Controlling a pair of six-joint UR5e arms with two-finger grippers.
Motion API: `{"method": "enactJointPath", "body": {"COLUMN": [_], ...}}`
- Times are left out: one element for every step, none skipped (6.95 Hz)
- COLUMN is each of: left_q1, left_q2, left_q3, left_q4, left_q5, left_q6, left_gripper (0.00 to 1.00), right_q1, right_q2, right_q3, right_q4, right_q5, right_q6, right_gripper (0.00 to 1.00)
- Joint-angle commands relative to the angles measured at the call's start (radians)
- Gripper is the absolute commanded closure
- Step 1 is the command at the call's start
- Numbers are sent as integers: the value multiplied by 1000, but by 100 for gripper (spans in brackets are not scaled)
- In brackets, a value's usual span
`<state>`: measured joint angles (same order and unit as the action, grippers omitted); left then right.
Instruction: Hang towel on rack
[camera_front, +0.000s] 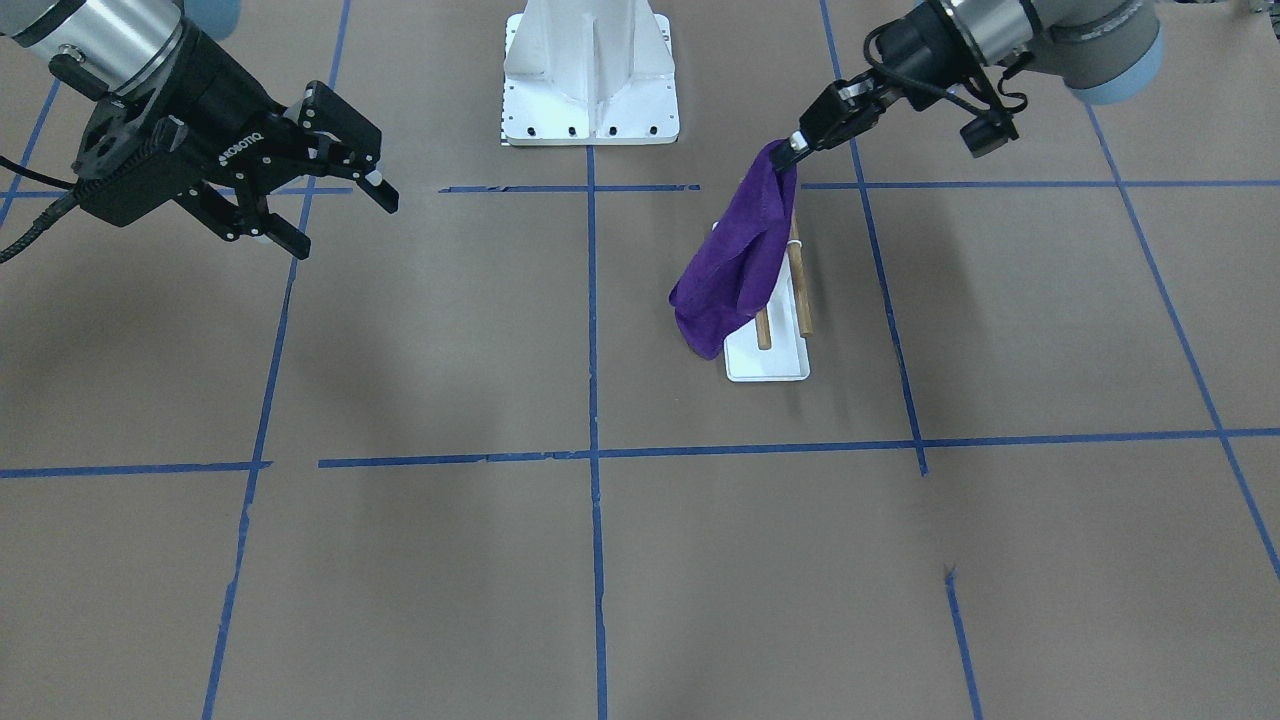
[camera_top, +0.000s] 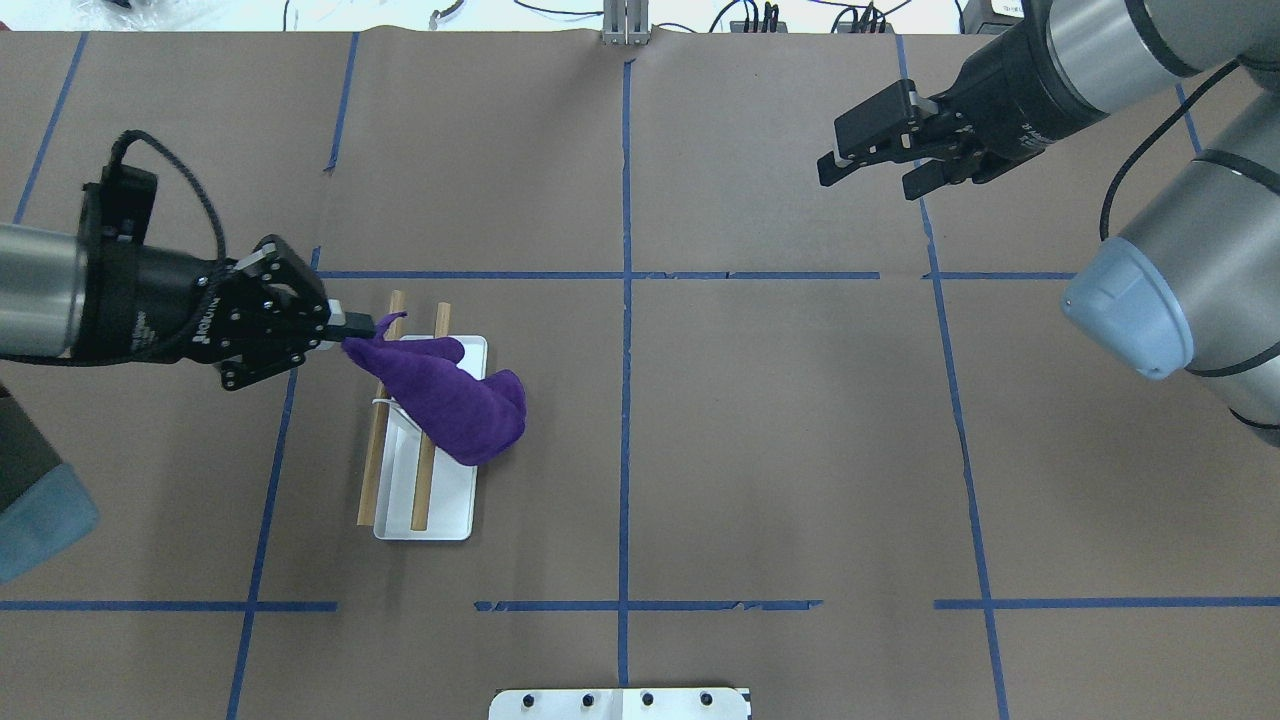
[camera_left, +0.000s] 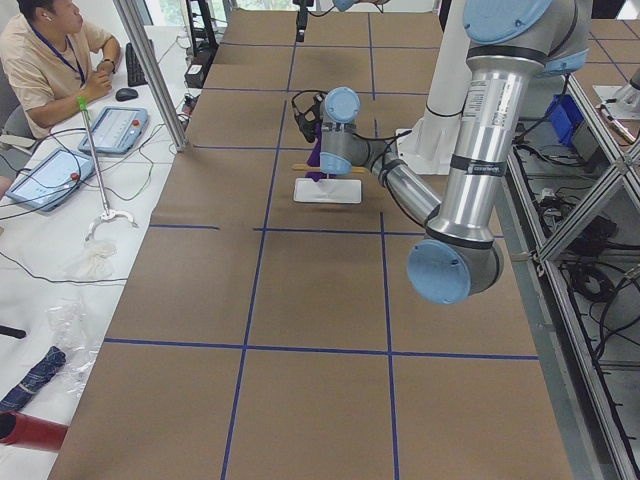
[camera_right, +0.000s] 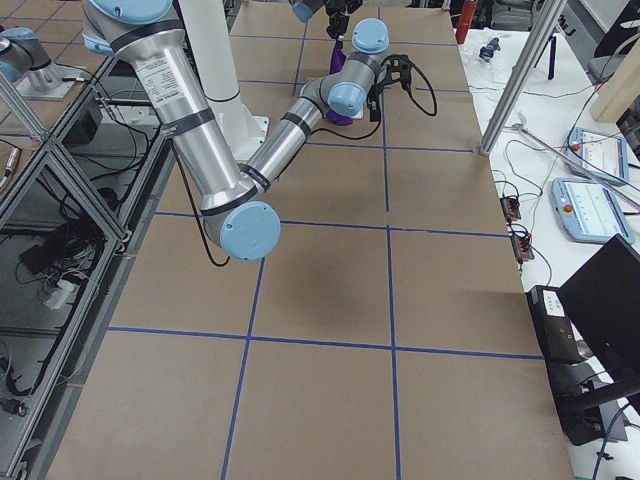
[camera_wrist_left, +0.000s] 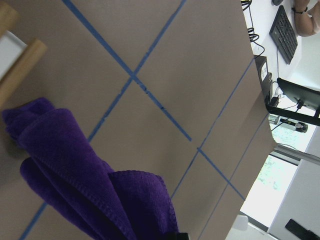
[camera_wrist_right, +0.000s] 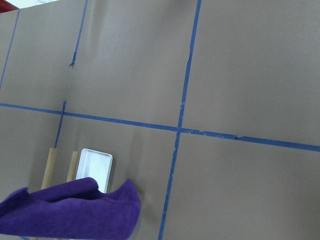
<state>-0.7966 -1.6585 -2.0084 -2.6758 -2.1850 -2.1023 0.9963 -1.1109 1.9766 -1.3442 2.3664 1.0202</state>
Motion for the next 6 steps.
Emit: {"method": "enactJointPath", "body": {"left_q1": [-73, -169, -164, -164, -162, -162], "left_q2": [229, 230, 214, 138, 120, 115], "left_q3": [63, 132, 172, 236, 255, 260], "left_q4": [-253, -289, -289, -286, -286, -286], "left_q5": [-115, -210, -210, -207, -205, -205], "left_q6": [108, 167, 168, 166, 166, 166], "left_gripper": [100, 100, 100, 1, 0, 0], "right_q1": [27, 34, 41, 47, 56, 67], "right_q2": [-17, -32, -35, -35, -43, -44], "right_q3": [-24, -24, -24, -24, -27, -33], "right_q4": [0, 0, 0, 0, 0, 0], "right_q5": [-6, -6, -6, -6, -7, -6], "right_q6": [-11, -11, -11, -11, -12, -18], "right_gripper": [0, 0, 0, 0, 0, 0]}}
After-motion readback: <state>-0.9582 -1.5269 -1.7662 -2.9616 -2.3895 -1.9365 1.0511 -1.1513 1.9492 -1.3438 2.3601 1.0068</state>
